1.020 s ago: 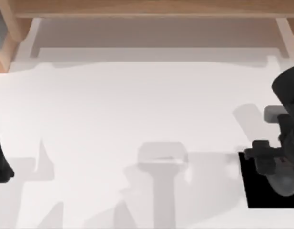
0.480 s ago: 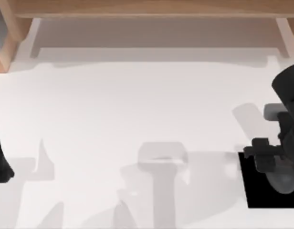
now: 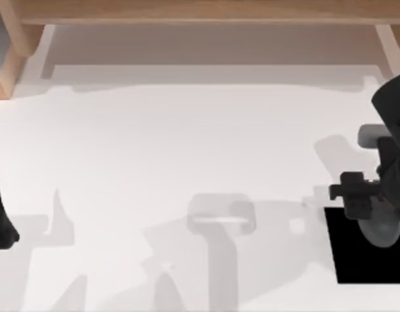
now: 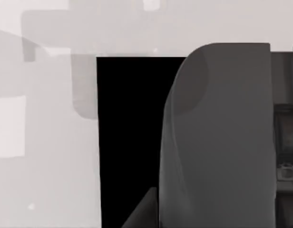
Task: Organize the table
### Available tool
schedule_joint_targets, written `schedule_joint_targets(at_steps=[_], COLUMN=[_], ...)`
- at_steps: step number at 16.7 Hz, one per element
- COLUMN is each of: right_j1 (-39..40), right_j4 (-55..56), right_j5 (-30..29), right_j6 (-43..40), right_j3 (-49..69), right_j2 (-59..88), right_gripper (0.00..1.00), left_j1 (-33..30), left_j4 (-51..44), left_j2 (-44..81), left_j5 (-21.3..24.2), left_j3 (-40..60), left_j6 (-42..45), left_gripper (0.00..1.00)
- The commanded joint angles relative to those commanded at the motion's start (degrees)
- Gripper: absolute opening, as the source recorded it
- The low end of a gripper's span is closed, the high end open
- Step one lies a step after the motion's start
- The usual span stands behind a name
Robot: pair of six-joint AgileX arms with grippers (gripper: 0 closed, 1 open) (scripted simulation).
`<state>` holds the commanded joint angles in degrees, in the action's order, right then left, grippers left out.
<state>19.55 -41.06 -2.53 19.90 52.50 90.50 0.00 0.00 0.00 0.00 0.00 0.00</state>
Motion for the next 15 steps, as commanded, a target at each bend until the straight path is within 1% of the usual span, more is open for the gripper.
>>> schedule_joint_targets(at_steps=[7, 15], right_j1=[-0.1, -0.1], right_j4=[1.1, 1.3], right_j5=[-0.1, 0.3], right_j6=[0.0, 0.0], right_j3=[0.0, -3.7], right_j2=[-0.3, 3.0], right_gripper=[0.0, 0.0], left_j1=[0.0, 0.0], left_j4=[0.0, 0.0], left_j2=[0.0, 0.0], left_j5=[0.0, 0.0], left_j3=[0.0, 0.0], left_j6=[0.0, 0.0], left_gripper=[1.0, 1.0])
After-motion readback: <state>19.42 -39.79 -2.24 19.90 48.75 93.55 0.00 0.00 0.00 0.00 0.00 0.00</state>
